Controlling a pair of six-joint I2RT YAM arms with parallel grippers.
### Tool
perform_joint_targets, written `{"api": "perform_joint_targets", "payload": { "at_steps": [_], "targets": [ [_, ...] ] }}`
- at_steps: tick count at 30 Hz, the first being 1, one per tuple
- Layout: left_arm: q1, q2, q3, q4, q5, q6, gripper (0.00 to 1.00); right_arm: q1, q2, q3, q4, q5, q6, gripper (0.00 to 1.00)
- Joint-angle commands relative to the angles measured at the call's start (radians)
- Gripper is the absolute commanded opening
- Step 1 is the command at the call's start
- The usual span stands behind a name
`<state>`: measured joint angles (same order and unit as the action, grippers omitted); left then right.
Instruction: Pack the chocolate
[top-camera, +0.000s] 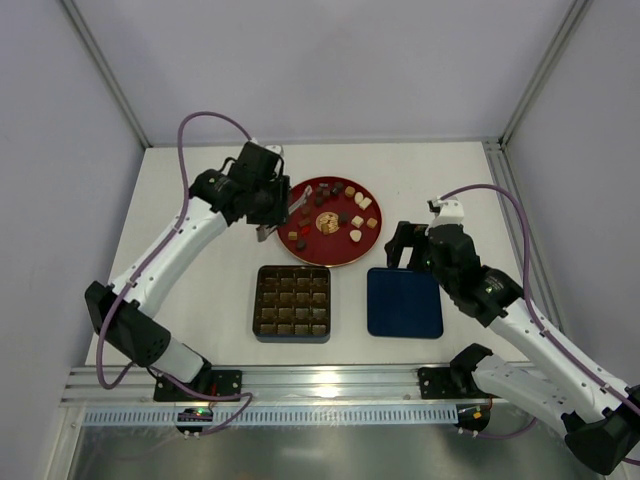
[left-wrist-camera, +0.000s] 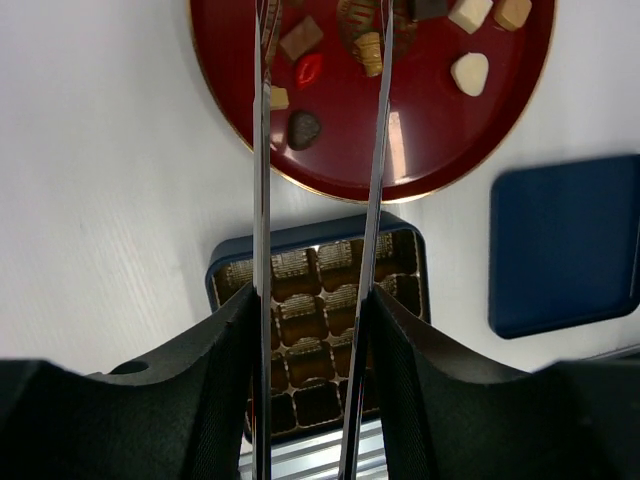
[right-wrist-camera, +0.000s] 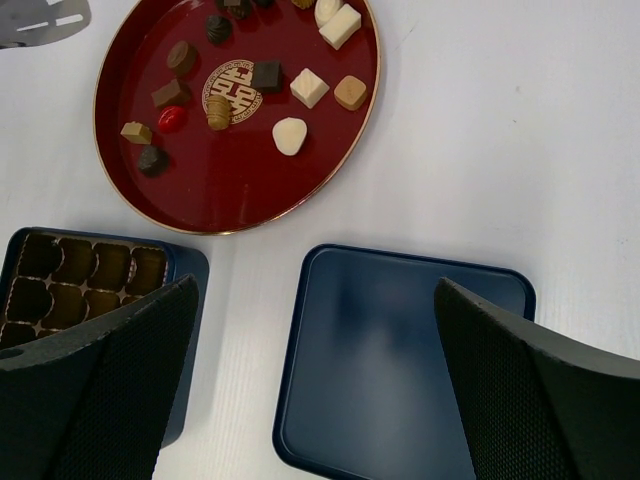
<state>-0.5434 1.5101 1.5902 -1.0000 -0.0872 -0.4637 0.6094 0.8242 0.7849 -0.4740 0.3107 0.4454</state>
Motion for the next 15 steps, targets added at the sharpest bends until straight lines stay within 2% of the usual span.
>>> {"api": "perform_joint_targets", "payload": {
  "at_steps": [1,9,15],
  "targets": [
    [-0.052,0.039,0.053,0.014,0.011,0.0,0.46,0.004,-0.019,-0.006,0.014,0.007,0.012,1.0],
    [-0.075,0.136,0.088,-0.003,-0.063,0.005,0.46,0.003,-0.04,-0.01,-0.003,0.022,0.013,1.0],
    [-0.075,0.128,0.062,-0.026,-0.089,0.007,0.45,0.006,-0.042,-0.016,-0.002,0.022,0.015,1.0]
  ]
}}
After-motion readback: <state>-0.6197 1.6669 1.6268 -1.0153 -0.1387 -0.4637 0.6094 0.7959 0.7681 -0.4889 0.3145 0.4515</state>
